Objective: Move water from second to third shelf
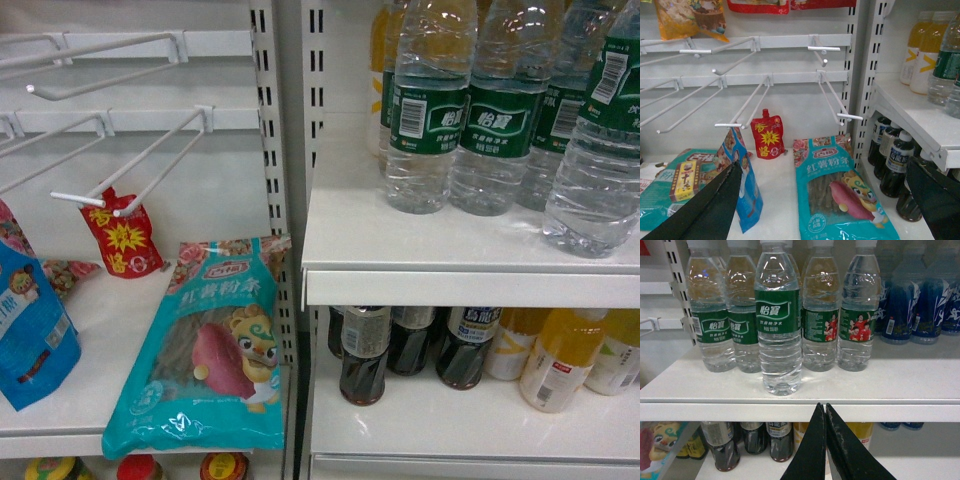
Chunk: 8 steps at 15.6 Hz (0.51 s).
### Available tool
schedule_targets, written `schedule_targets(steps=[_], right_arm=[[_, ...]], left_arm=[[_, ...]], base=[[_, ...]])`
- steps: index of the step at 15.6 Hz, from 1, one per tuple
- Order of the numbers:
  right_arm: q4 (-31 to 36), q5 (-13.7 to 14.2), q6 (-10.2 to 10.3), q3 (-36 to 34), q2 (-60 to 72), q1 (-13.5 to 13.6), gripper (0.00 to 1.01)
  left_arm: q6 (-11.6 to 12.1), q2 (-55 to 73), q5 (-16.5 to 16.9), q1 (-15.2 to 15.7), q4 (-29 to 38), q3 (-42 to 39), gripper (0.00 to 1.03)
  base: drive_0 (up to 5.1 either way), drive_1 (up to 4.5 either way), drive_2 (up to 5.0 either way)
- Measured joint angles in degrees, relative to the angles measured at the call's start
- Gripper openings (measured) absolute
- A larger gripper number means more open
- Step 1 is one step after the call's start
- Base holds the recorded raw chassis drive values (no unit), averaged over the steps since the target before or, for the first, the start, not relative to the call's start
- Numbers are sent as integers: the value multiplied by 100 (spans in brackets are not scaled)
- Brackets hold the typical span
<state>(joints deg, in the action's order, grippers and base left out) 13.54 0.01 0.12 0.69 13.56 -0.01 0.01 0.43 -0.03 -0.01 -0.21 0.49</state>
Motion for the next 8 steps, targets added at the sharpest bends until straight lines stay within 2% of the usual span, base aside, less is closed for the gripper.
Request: schedule_targets(steps=[3, 5, 8], right_arm=[[-308, 0, 0, 0, -321, 0, 2], [-1331, -2, 0, 7, -1335, 0, 2], [-1410, 0, 0, 4, -1325, 0, 2]], left_arm=[[-2, 0, -2, 0, 0, 0, 98], [0, 0, -2, 0, 0, 0, 98], [0, 0, -7, 0, 0, 0, 98]], base=[[0, 0, 0], [0, 0, 0], [0, 0, 0]])
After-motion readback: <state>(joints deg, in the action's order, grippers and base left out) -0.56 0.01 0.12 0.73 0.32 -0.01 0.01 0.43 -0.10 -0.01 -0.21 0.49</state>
